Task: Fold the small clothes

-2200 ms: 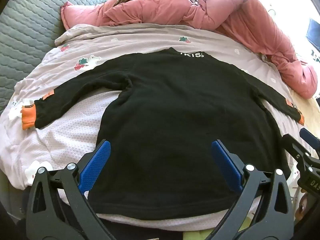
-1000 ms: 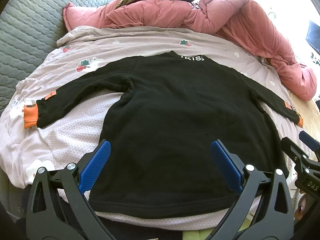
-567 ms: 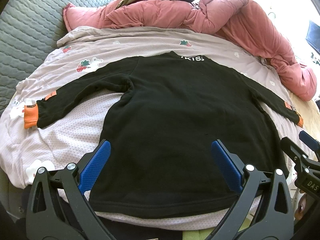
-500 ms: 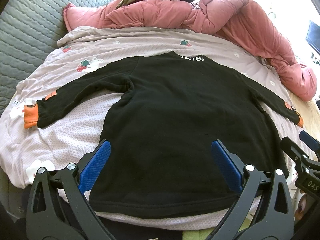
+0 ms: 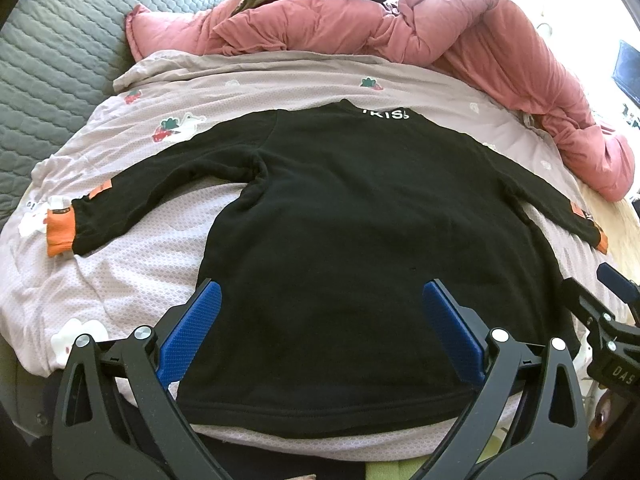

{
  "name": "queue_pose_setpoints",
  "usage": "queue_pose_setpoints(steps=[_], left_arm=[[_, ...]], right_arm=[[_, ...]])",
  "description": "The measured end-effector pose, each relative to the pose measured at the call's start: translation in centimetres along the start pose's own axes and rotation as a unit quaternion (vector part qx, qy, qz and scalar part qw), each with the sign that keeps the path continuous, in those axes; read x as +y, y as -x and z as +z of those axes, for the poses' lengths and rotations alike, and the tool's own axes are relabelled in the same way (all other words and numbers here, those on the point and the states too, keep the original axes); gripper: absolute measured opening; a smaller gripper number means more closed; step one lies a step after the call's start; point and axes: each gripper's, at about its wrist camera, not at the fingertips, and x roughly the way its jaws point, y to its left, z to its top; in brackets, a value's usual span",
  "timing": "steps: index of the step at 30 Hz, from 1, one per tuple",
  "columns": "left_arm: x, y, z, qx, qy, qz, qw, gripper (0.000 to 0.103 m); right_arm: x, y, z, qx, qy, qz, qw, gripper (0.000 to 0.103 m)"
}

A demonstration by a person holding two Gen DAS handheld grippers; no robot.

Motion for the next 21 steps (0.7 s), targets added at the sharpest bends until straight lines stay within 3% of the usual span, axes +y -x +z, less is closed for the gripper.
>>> queue_pose_setpoints(steps=[11,21], left_arm=[[-0.9,-2.7,-0.1,0.031,-0.003,-0.014,0.9994,0.095],[-3.7,-5.9,0.1,0.064,-0.031,-0.031,0.997,0.095]], right_arm=[[-1.2,-3.9,-2.0,0.078,-0.017,0.008,0.997,0.099],[-4.2,-6.2,-3.9,0.122,-0.049,-0.003,0.991,0.099]])
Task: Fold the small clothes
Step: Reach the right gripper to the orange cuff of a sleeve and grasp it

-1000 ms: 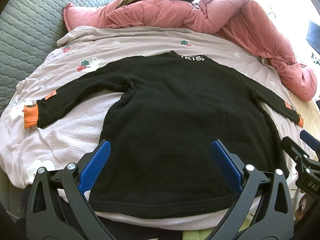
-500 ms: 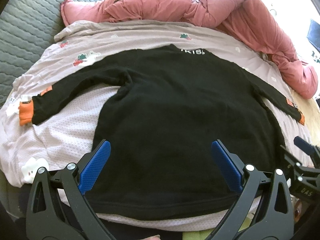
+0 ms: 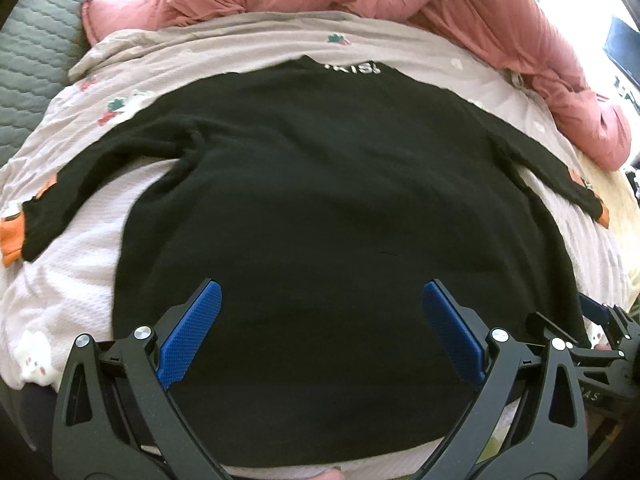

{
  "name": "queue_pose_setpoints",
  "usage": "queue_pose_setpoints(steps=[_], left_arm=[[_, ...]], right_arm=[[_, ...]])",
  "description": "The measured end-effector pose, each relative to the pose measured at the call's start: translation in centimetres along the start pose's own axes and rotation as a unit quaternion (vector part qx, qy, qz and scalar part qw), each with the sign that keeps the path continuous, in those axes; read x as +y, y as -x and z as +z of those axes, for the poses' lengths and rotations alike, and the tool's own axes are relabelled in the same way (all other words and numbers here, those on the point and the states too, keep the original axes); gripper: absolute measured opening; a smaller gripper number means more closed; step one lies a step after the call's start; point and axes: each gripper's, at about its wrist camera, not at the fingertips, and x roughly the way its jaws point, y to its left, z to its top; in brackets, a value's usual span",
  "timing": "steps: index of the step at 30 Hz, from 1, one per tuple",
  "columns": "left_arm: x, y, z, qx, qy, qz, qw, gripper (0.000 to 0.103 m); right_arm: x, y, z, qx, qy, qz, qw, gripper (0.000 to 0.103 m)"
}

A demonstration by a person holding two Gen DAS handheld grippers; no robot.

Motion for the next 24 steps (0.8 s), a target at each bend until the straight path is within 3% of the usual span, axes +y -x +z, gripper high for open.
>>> queue_pose_setpoints(steps=[16,24], left_arm=[[-2.5,-2.9,3.9,0.006,-0.011,0.005,0.9999,0.095],[-3.0,-3.8,6.5,0.008,-0.001,0.007,0.9999,0.095]], right_arm=[[-7.7,-0.1,-1.3,-0.019,-0.031,-0.078,0.996,0.099],[-10.7,1.0,-1.4,-0.024,-0.051,-0.071,0.996,0.099]])
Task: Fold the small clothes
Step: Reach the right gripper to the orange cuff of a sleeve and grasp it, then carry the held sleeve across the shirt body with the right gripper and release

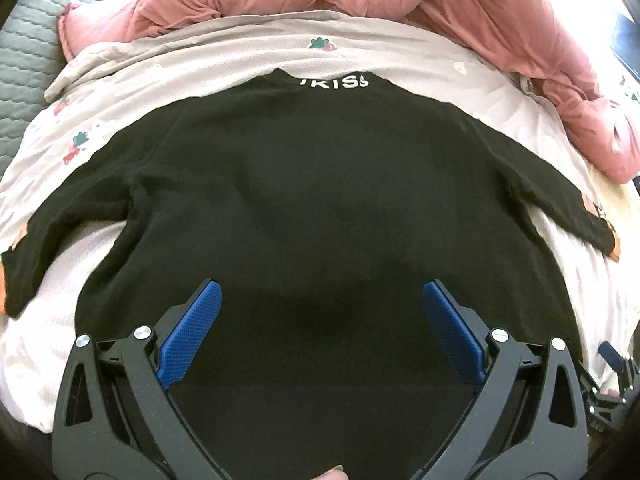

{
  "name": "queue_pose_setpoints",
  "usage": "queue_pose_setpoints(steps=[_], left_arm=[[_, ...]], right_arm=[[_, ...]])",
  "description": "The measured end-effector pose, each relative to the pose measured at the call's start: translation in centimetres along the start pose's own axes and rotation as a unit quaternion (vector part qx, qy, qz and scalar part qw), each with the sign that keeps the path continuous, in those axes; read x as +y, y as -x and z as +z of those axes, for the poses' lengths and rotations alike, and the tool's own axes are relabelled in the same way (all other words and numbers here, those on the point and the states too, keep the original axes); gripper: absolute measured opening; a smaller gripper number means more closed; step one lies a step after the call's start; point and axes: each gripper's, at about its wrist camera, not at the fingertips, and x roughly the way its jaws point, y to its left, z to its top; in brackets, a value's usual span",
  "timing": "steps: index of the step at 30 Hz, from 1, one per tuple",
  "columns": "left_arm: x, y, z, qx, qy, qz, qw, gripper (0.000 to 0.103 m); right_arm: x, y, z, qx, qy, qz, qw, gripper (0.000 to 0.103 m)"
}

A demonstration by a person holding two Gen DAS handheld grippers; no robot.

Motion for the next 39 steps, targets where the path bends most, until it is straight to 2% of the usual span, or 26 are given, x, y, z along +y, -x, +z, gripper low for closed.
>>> queue_pose_setpoints(steps=[4,9,16,19,23,31,35,36,39], left_arm=[[-0.2,-0.3,1.6,-0.005,0.004,0.002,1.0,0.095],[-0.6,-0.9,3.8,-0.01,0.007,-0.006,0.9999,0.095],[-1.1,-2.5,6.0,-0.01,0.014,-0.021,0.9996,0.095],[-1.4,-3.2,6.7,-0.01,0.012,-0.025,0.9996,0.095],[-1.5,-4.0,7.5,-0.007,0.018,-0.028,0.9994,0.095],[-2.9,-5.4,10.0,-0.013,0.004,-0.017,0.9998,0.095],[-4.1,-6.8,10.9,0.006,-0.017,-0.028,0.9994,0.095],[-4.5,-7.2,11.1,0.01,-0.024,-0.028,0.9993,0.095],[-5.1,-7.7,11.4,0.006,-0.035,-0.022,0.9991,0.095]], right_arm=[[-1.0,0.4,1.0,-0.013,-0.014,-0.001,1.0,0.099],[-3.1,0.3,3.2,-0.033,-0.038,-0.028,0.998,0.099],[-7.9,-0.9,7.1,-0.053,-0.093,-0.055,0.993,0.099],[-10.2,-1.6,8.7,-0.059,-0.117,-0.081,0.988,0.099],[-12.5,-2.6,10.3,-0.056,-0.138,-0.105,0.983,0.099],[-16.2,-5.0,13.0,-0.048,-0.166,-0.116,0.978,0.098],[-17.6,-6.5,13.9,-0.029,-0.169,-0.111,0.979,0.098],[-18.0,-7.0,14.2,-0.023,-0.172,-0.113,0.978,0.095],[-18.6,-7.9,14.7,-0.013,-0.161,-0.132,0.978,0.067]])
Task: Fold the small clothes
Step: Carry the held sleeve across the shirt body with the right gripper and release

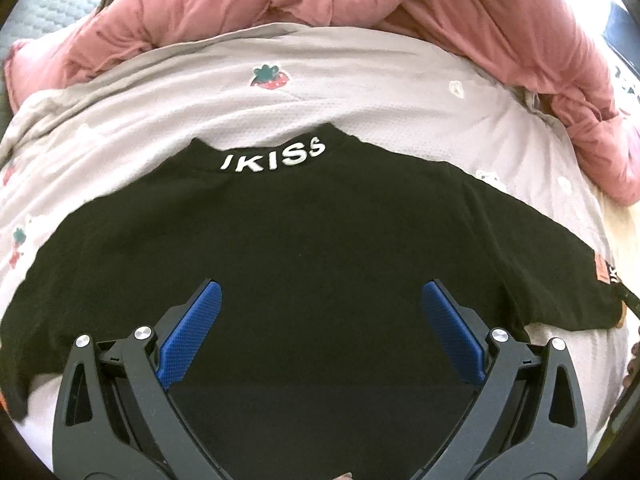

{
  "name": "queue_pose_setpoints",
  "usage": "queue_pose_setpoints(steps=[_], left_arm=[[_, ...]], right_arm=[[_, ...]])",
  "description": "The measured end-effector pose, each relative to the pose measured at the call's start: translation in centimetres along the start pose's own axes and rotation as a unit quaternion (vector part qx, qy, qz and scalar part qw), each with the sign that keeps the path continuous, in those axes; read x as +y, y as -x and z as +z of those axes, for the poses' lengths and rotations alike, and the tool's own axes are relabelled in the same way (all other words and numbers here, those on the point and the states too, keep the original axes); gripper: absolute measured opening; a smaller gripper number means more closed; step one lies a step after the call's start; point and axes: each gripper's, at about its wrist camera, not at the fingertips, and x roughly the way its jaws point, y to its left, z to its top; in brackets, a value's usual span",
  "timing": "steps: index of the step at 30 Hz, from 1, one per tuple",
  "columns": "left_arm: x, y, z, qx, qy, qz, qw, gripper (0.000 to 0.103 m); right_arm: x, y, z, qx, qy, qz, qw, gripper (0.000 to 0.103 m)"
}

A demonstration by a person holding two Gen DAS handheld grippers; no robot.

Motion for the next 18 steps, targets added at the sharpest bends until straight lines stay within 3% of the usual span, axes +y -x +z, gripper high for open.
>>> queue_pose_setpoints(steps=[5,8,13,18], left_arm=[[0.0,-1.3,-0.3,0.0,0.011,-0.005,0.9999,0.095],[-0.3,-2.0,-1.0,0.003,0.008,-0.008,0.9999,0.095],[-0.1,-2.3,-2.0,-0.003,0.005,0.001,1.0,0.095],[1.1,-1.3,-2.5,-0.011,0.023,-0.014,0.9996,0.095]], right_arm=[[0.1,-1.6,0.3,0.025,0.002,0.025,0.999,0.042],[0.7,-0.7,0.4,0.004,0.018,0.035,0.999,0.007],[0.6,2.1,0.8,-0.041,0.024,0.082,0.996,0.005],[2.3,5.4,0.9,-0.076,0.043,0.132,0.987,0.005]])
